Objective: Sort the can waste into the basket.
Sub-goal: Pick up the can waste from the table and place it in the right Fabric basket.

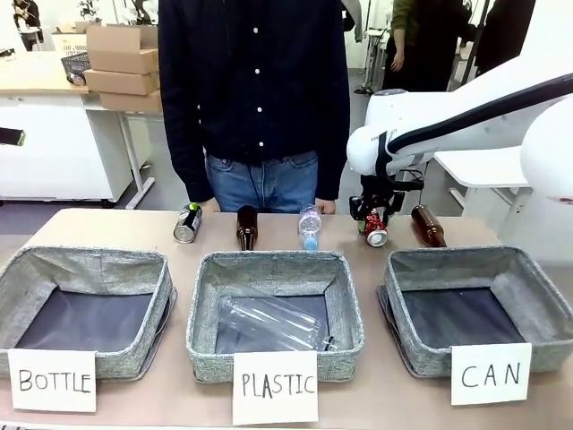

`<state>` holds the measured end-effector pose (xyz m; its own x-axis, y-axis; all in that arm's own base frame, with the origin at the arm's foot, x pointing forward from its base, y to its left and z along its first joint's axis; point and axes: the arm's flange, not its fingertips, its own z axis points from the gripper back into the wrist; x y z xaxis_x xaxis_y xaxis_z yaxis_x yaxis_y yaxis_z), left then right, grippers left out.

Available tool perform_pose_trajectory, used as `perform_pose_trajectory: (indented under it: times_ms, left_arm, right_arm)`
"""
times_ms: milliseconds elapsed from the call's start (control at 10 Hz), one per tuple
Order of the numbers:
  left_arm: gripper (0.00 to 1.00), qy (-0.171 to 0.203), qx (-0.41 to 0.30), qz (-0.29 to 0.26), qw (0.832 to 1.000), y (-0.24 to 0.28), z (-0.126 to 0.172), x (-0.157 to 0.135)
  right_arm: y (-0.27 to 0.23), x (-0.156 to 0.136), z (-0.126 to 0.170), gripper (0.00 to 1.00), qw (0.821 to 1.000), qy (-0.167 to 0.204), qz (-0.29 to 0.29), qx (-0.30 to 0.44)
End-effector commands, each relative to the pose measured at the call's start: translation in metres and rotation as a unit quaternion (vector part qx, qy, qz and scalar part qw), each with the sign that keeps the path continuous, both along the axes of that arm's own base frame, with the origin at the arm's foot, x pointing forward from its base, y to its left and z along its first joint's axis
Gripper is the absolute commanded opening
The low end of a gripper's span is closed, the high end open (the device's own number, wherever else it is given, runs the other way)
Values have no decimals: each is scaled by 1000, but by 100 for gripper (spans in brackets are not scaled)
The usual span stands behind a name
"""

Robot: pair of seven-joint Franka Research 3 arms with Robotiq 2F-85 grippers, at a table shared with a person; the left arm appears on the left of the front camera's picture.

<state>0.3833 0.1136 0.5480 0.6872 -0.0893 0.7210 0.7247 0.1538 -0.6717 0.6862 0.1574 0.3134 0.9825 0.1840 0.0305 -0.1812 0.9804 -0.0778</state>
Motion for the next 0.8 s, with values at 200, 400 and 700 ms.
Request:
perform_pose_trajectory:
  times_ms: [200, 400, 700]
  left_arm:
    - [100, -14, -11, -3, 1000, -2, 1, -2]
    - [100, -14, -11, -3, 1000, -2, 1, -2]
    - [100, -14, -11, -3, 1000, -2, 1, -2]
  right_arm:
    - [-4, 4, 1, 58, 1000, 4, -9, 9]
    - [-6, 4, 2, 58, 1000, 6, -11, 10]
    - [-27, -27, 59, 58, 999, -11, 13, 38]
